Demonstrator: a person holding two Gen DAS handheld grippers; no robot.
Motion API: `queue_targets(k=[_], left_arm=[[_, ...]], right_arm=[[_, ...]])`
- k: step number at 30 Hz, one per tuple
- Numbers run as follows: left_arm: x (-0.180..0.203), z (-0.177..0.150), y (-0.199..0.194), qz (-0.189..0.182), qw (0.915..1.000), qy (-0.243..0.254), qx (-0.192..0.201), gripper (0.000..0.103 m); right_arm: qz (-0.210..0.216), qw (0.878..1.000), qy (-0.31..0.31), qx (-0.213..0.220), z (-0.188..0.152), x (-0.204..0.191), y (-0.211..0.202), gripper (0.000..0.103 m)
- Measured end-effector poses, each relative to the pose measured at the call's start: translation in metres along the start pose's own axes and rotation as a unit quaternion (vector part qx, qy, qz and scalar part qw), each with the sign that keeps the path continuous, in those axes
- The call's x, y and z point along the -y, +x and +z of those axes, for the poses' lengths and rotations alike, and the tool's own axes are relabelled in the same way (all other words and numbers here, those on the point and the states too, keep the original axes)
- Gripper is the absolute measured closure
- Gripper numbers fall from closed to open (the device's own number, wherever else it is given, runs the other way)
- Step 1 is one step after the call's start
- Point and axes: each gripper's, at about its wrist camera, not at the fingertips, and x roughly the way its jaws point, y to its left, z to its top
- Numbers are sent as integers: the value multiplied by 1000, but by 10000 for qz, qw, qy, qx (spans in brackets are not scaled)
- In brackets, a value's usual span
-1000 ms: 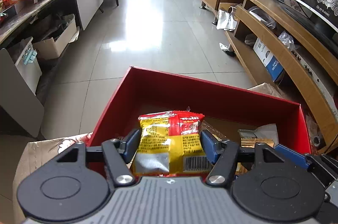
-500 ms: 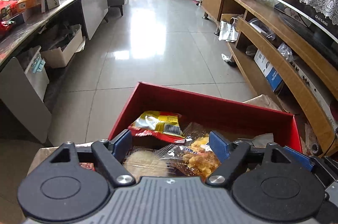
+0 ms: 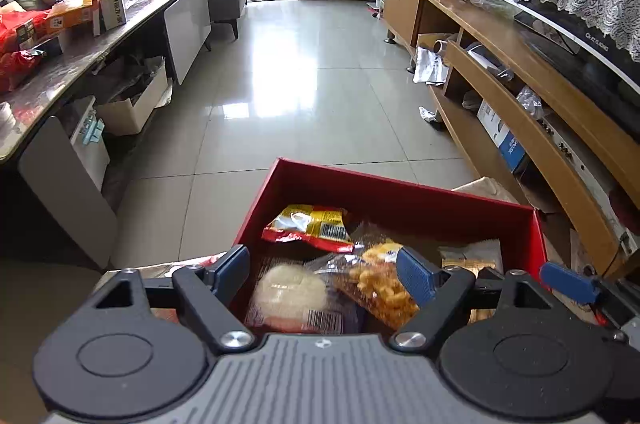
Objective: Organize snacks
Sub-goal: 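Open both tools to drop the Trolli and gold packets into the box, then move both tools back toward the sausage pack and Kaprons pack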
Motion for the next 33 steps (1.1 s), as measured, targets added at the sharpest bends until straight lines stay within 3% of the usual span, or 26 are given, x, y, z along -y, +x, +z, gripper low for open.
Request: queue_targets(k=[23,33], left_arm=[[-16,-53,-40,-105,9990,-253,-364,24],[-28,-100,-39,-70,9949,-390,-923,24]], right_arm=[[-251,9984,-480,-165,-19,-12,-53,34],[-290,9966,-670,-384,-48,-10,-75,33]])
